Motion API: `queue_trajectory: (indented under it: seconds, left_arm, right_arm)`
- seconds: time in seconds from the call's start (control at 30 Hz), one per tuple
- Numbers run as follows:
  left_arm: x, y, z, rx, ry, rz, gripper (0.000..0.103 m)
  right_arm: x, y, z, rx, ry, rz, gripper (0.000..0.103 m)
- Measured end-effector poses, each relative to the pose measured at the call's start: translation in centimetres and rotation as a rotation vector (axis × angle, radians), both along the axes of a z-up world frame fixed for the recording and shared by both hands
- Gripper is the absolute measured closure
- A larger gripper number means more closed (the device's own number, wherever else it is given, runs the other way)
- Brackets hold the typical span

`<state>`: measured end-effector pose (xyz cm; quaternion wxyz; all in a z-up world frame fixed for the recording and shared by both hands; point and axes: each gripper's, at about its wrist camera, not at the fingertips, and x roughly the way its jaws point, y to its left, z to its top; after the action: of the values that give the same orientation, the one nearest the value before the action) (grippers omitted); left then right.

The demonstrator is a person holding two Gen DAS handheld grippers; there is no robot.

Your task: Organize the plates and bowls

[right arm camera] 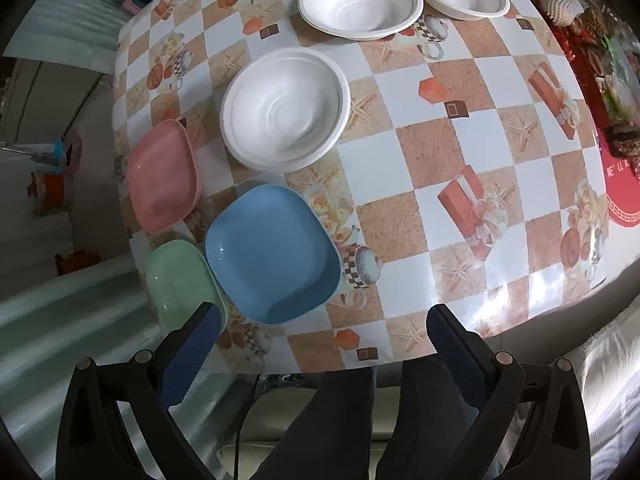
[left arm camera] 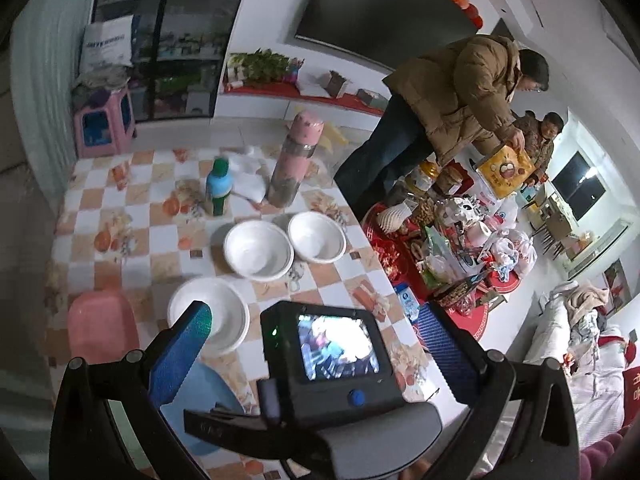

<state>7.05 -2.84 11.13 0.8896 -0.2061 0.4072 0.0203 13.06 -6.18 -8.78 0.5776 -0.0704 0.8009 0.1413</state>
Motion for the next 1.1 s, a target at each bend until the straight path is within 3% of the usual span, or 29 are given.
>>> queue_trajectory:
  seconds: [0.2,0.33,0.47,0.67,0.8,0.97,1.1]
  left_arm:
    - [0.8,-0.6,0.4,0.066,0.033,-0.016,0.000]
    - [1.4,-1.5,0.4,0.073,0.038,-0.049,0.000]
    - [1.8,-2.0,0.1,0.070,0.045,-0.089,0.000]
    - [1.5,-4.1,1.0,0.100,0.011,-0.157,0.000]
    - [1.0,-4.4,1.3,0.090,0.000,-0.174,0.000]
    - [0.6,-2.9,0.7,0.152,0.031,-0.112,0.000]
    - [-0.4,0.9,-0.9,0.191,0.070,0.004,0.000]
  right_arm:
    - [0.5,-0.2,0.4,-0.021,-0.034,-0.001,0.000]
    - [1.0,-1.0,-0.6,-0.150,-0.067,0.035,0.000]
    - [1.0,-1.7,-0.6,-0.115,-0.042,-0.012,0.000]
    - [1.1,-0.7,0.7,-0.091,-0.089,0.013,0.000]
    - [1.3,-1.3,-0.1,-0.080,-0.047,-0.020,0.000]
    - [1.6,-2.9,-1.0,-0.108,-0.066,-0.041,0.000]
    - [1.6,-5.0,-1.8,-0.108,-0.056,-0.083,0.000]
